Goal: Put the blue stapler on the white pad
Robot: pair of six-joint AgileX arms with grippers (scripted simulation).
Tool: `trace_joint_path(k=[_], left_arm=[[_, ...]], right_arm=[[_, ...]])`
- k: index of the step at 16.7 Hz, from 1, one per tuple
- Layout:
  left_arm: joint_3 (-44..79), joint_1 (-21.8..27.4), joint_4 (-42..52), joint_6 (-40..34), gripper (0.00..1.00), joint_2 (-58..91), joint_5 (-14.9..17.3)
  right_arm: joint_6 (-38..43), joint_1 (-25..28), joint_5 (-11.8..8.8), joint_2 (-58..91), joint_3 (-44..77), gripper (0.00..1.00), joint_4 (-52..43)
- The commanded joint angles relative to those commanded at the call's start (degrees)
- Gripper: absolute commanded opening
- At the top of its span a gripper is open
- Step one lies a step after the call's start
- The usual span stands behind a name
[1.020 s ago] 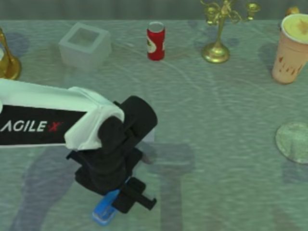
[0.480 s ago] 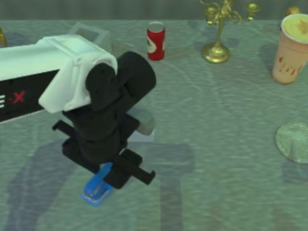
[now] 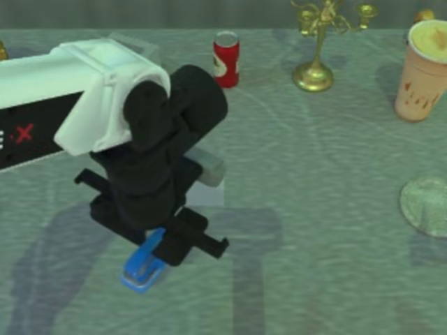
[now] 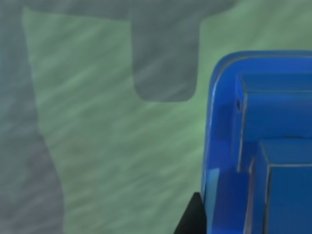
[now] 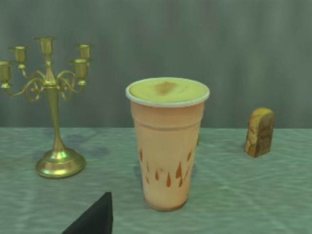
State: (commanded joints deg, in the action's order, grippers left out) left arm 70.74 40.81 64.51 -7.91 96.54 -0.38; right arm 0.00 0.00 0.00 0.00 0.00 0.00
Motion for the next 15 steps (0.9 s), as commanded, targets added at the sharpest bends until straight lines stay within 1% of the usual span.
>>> trace_joint_path(k=[3, 6, 9, 15], left_arm=[[4.84, -0.52, 1.80, -7.25, 0.00, 3.57, 0.07], [11.68, -1.63, 4.40, -19.98, 0.00, 8.72, 0.18], [19.13, -3.34, 7.32, -37.33, 0.00, 14.48, 0.29], [34.25, -7.18, 13.21, -76.11, 0.00, 26.18, 0.43]], right_arm=[[0.00, 0.00, 0.00, 0.00, 0.00, 1.00, 0.00], [0.00, 0.00, 0.00, 0.00, 0.00, 1.00, 0.00], [0.00, 0.00, 0.00, 0.00, 0.00, 1.00, 0.00], [0.00, 0.00, 0.00, 0.00, 0.00, 1.00, 0.00]])
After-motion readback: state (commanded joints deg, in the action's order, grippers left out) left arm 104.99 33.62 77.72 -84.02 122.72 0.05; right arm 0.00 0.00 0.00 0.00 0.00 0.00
